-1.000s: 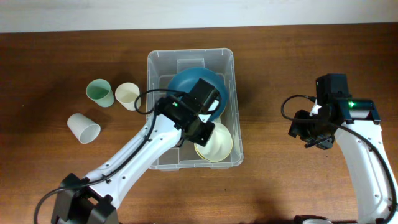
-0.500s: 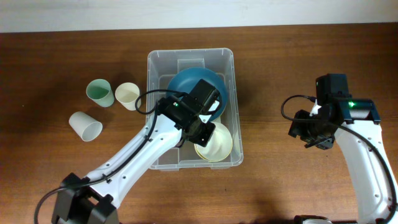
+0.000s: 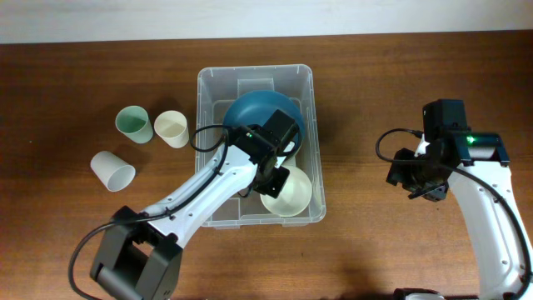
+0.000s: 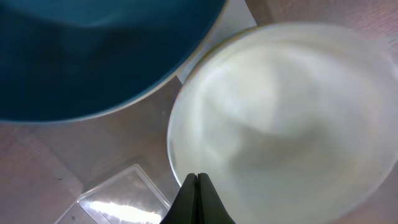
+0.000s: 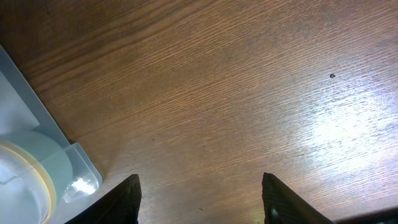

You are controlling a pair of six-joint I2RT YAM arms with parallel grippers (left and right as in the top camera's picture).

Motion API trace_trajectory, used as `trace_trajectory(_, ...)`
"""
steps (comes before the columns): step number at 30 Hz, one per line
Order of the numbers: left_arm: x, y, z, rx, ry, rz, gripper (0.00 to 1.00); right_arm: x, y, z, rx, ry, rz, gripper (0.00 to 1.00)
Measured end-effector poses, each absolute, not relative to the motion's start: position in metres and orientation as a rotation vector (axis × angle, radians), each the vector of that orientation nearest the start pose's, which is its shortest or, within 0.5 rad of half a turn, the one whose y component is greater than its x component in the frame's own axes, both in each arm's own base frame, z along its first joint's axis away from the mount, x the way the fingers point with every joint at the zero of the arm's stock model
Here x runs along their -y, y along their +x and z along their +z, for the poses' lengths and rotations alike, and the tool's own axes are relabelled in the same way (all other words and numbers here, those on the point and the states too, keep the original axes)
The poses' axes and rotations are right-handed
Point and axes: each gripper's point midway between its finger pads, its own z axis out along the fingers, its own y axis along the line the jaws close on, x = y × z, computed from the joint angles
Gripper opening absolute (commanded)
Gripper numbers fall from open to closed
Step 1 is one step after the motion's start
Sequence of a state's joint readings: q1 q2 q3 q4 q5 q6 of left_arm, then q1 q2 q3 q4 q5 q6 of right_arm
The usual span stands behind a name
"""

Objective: Pack container
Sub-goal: 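Move the left gripper back left and grasp the white cup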

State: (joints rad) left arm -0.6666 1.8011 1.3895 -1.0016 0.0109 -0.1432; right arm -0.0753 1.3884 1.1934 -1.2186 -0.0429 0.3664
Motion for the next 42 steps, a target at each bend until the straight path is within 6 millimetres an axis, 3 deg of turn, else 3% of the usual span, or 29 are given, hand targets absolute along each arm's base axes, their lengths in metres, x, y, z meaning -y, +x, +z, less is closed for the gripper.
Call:
trace_trajectory(2, 0.227, 0.288, 0.085, -2.897, 0.784, -0.095, 0.01, 0.012, 0.262, 0.142, -2.920, 0.646, 0.097, 0.58)
trace_trajectory(5, 0.224, 0.301, 0.102, -2.846, 0.776, -0.025, 0.04, 0.012, 0.262, 0.142, -2.920, 0.644, 0.097, 0.58)
trace_trajectory(7, 0.227, 0.315, 0.121, -2.785, 0.759, -0.007, 0.33, 0.012, 0.262, 0.142, -2.920, 0.643, 0.097, 0.58)
trace_trajectory(8, 0.227, 0.322, 0.136, -2.749, 0.743, -0.004, 0.36, 0.012, 0.262, 0.142, -2.920, 0.644, 0.097, 0.58)
trace_trajectory(10, 0.222, 0.329, 0.161, -2.706, 0.708, 0.000, 0.67, 0.012, 0.262, 0.142, -2.921, 0.642, 0.097, 0.58)
trace_trajectory(12, 0.206, 0.329, 0.174, -2.716, 0.666, 0.017, 0.72, 0.012, 0.262, 0.142, -2.921, 0.640, 0.097, 0.58)
trace_trajectory(14, 0.176, 0.329, 0.183, -2.761, 0.544, 0.058, 0.72, 0.012, 0.262, 0.142, -2.921, 0.638, 0.097, 0.58)
trace_trajectory(17, 0.107, 0.335, 0.200, -2.796, 0.250, 0.176, 0.72, 0.013, 0.262, 0.142, -2.921, 0.637, 0.096, 0.58)
trace_trajectory(20, 0.023, 0.330, 0.222, -2.775, -0.097, 0.351, 0.71, 0.013, 0.263, 0.142, -2.921, 0.636, 0.095, 0.58)
trace_trajectory(24, -0.049, 0.320, 0.237, -2.705, -0.388, 0.510, 0.70, 0.013, 0.263, 0.142, -2.918, 0.633, 0.096, 0.58)
trace_trajectory(27, -0.085, 0.311, 0.218, -2.697, -0.518, 0.634, 0.70, 0.013, 0.265, 0.142, -2.911, 0.632, 0.097, 0.58)
trace_trajectory(31, -0.108, 0.289, 0.169, -2.740, -0.527, 0.866, 0.71, 0.013, 0.266, 0.142, -2.907, 0.629, 0.097, 0.58)
trace_trajectory(34, -0.116, 0.287, 0.150, -2.709, -0.526, 0.942, 0.72, 0.013, 0.267, 0.143, -2.903, 0.628, 0.098, 0.59)
trace_trajectory(42, -0.150, 0.301, 0.125, -2.610, -0.443, 1.055, 0.72, 0.013, 0.268, 0.143, -2.906, 0.594, 0.095, 0.59)
